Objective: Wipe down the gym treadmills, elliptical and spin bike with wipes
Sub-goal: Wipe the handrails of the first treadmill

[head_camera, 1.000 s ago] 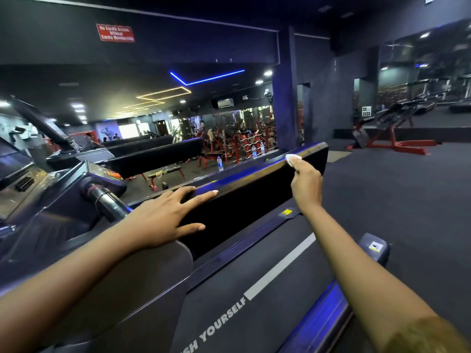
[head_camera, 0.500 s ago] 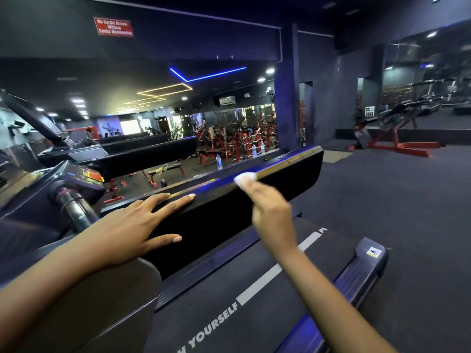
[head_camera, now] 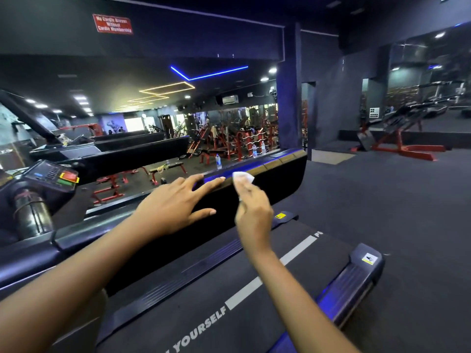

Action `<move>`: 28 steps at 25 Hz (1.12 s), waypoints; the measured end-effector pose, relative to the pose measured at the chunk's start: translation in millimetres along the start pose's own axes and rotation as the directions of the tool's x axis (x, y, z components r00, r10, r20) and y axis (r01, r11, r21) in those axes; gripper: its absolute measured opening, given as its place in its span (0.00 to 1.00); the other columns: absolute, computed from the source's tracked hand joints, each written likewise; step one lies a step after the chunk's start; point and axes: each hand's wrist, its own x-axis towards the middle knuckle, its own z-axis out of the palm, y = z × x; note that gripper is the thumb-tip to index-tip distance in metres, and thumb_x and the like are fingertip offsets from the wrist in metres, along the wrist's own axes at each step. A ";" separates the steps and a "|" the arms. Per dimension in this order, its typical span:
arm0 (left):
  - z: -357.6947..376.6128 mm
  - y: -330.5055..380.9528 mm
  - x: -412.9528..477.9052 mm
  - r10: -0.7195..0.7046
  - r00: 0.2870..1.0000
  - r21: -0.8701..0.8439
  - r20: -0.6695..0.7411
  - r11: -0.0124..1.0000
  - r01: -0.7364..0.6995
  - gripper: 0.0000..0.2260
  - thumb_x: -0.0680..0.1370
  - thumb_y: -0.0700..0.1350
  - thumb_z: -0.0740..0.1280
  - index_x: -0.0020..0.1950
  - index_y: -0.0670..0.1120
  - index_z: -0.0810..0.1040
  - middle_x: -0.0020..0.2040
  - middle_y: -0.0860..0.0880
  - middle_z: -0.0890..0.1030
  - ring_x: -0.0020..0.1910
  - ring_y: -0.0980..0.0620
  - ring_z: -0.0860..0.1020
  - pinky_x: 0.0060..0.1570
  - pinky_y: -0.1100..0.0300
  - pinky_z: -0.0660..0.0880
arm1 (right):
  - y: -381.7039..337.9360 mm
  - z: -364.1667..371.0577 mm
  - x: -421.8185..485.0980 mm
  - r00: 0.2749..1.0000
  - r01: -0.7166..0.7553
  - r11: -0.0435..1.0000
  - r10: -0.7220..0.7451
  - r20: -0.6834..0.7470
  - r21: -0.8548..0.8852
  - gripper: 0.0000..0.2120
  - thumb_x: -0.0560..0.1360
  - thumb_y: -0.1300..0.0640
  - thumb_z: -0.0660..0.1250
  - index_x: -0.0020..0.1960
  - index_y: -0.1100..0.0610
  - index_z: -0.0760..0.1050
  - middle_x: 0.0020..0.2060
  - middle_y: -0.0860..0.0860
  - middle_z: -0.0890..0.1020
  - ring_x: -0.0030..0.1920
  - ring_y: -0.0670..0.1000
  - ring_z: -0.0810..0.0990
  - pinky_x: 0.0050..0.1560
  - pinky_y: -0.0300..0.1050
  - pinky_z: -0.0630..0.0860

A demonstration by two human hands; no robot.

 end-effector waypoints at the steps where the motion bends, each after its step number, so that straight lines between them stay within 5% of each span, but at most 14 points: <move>1: 0.4 -0.4 -1.0 0.005 1.000 0.009 -0.002 1.000 -0.005 0.33 0.65 0.71 0.32 0.69 0.64 0.30 0.75 0.49 0.59 0.66 0.47 0.69 0.61 0.51 0.72 | -8.1 -1.0 -8.8 0.999 0.030 0.999 -0.031 0.022 0.041 0.19 0.70 0.70 0.60 0.58 0.62 0.79 0.50 0.56 0.82 0.45 0.57 0.80 0.51 0.39 0.70; 6: -0.6 0.0 7.8 -0.041 0.999 -0.056 0.028 0.998 0.042 0.37 0.65 0.73 0.33 0.73 0.65 0.34 0.75 0.51 0.59 0.68 0.48 0.67 0.65 0.52 0.69 | 24.4 -29.5 6.3 0.997 -0.047 0.954 0.026 0.075 0.296 0.20 0.71 0.69 0.57 0.60 0.61 0.78 0.56 0.53 0.81 0.57 0.48 0.79 0.60 0.41 0.74; 10: 4.6 20.5 69.6 -0.044 0.999 -0.017 -0.007 0.999 0.044 0.35 0.71 0.73 0.40 0.75 0.62 0.38 0.75 0.47 0.60 0.70 0.46 0.66 0.66 0.49 0.68 | 90.1 -58.5 47.3 0.975 -0.183 0.933 0.212 -0.063 0.312 0.21 0.69 0.77 0.59 0.56 0.62 0.79 0.54 0.49 0.80 0.56 0.42 0.77 0.61 0.29 0.68; 14: 15.9 55.8 137.8 -0.003 1.000 0.003 0.015 1.000 0.003 0.32 0.76 0.66 0.50 0.75 0.62 0.38 0.75 0.47 0.58 0.70 0.45 0.65 0.67 0.49 0.66 | 156.9 -73.9 73.7 0.905 -0.386 0.837 0.425 -0.017 0.388 0.22 0.72 0.76 0.57 0.57 0.59 0.80 0.54 0.44 0.80 0.55 0.34 0.76 0.58 0.27 0.68; 18: 31.8 69.0 186.1 0.015 1.000 0.048 0.012 0.999 -0.016 0.33 0.73 0.72 0.44 0.74 0.64 0.35 0.76 0.47 0.56 0.71 0.46 0.65 0.67 0.50 0.67 | 188.6 -58.7 102.7 0.899 -0.422 0.772 0.423 0.112 0.475 0.23 0.72 0.77 0.56 0.58 0.58 0.79 0.55 0.45 0.80 0.54 0.33 0.76 0.56 0.27 0.70; 22: 46.2 72.4 199.4 0.046 0.998 0.142 -0.033 0.989 -0.041 0.33 0.68 0.71 0.36 0.71 0.66 0.32 0.74 0.46 0.61 0.65 0.44 0.70 0.60 0.49 0.73 | 196.6 -40.0 111.0 0.913 -0.406 0.725 0.344 0.219 0.556 0.21 0.74 0.75 0.57 0.61 0.59 0.77 0.56 0.44 0.78 0.54 0.29 0.73 0.56 0.25 0.68; 26: 51.3 73.8 196.8 0.078 0.989 0.272 -0.129 0.961 -0.040 0.29 0.76 0.65 0.48 0.76 0.59 0.52 0.65 0.41 0.73 0.50 0.41 0.79 0.42 0.50 0.80 | 209.5 -22.2 93.6 0.860 -0.502 0.591 0.417 0.293 0.632 0.24 0.76 0.73 0.55 0.62 0.49 0.74 0.57 0.36 0.77 0.60 0.35 0.73 0.64 0.33 0.67; 28: 50.6 73.1 196.7 0.078 0.991 0.302 -0.111 0.952 -0.041 0.29 0.76 0.64 0.49 0.77 0.58 0.54 0.65 0.40 0.74 0.48 0.41 0.80 0.39 0.50 0.80 | 209.4 -18.6 77.6 0.820 -0.548 0.504 0.479 0.312 0.668 0.26 0.77 0.72 0.56 0.60 0.44 0.74 0.57 0.37 0.77 0.60 0.35 0.73 0.63 0.33 0.68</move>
